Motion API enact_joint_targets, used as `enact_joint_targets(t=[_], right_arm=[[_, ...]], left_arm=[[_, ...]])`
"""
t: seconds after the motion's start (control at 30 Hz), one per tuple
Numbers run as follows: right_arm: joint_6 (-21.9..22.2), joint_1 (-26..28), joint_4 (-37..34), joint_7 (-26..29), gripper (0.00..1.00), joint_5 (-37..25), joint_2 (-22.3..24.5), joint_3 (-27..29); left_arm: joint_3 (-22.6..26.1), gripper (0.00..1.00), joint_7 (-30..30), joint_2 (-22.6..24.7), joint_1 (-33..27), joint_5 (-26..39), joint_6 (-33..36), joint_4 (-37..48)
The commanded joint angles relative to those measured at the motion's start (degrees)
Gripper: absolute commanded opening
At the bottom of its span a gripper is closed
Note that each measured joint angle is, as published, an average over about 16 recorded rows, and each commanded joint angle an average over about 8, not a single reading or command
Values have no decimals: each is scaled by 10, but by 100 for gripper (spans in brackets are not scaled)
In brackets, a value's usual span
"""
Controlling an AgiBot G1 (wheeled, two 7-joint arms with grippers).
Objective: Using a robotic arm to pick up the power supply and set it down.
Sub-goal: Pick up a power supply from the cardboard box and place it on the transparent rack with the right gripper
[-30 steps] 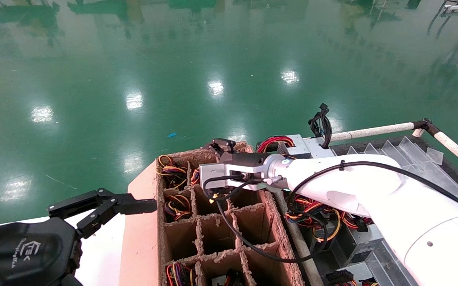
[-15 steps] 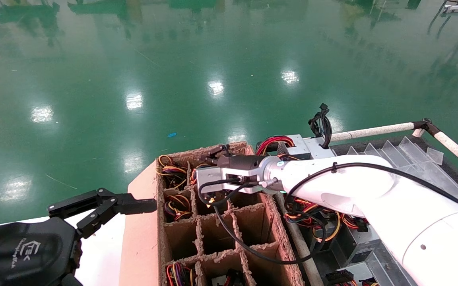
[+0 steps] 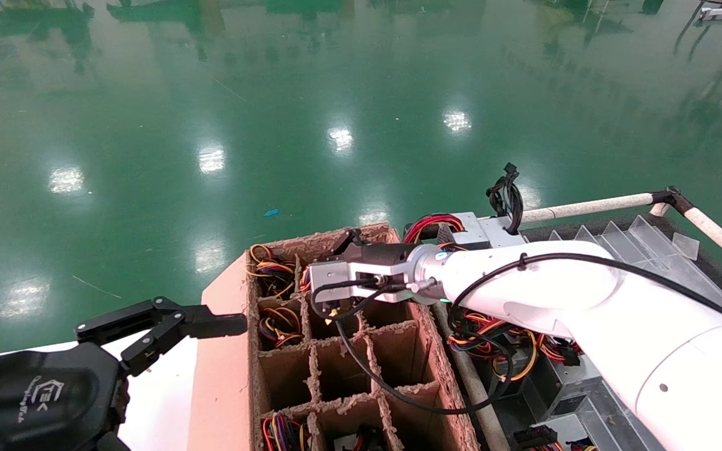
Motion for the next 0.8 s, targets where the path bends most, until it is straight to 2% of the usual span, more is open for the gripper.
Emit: enact_joint_targets(t=[0.03,0.23,0.47,0.63,0.8], right_arm=[[2,3,-2,2,0,6,0,-5],[-14,21,-14,9,0,35,3,-6],[-66,57,-31,4,0,73,11,6],[-128,96,-47,-12,0,104,28,27],[-222,134,-53,-41,0,149,67,60]], left_arm=[[0,100,0,0,0,0,0,0],[0,100,0,0,0,0,0,0],[0,100,0,0,0,0,0,0],[0,100,0,0,0,0,0,0],[0,100,0,0,0,0,0,0]])
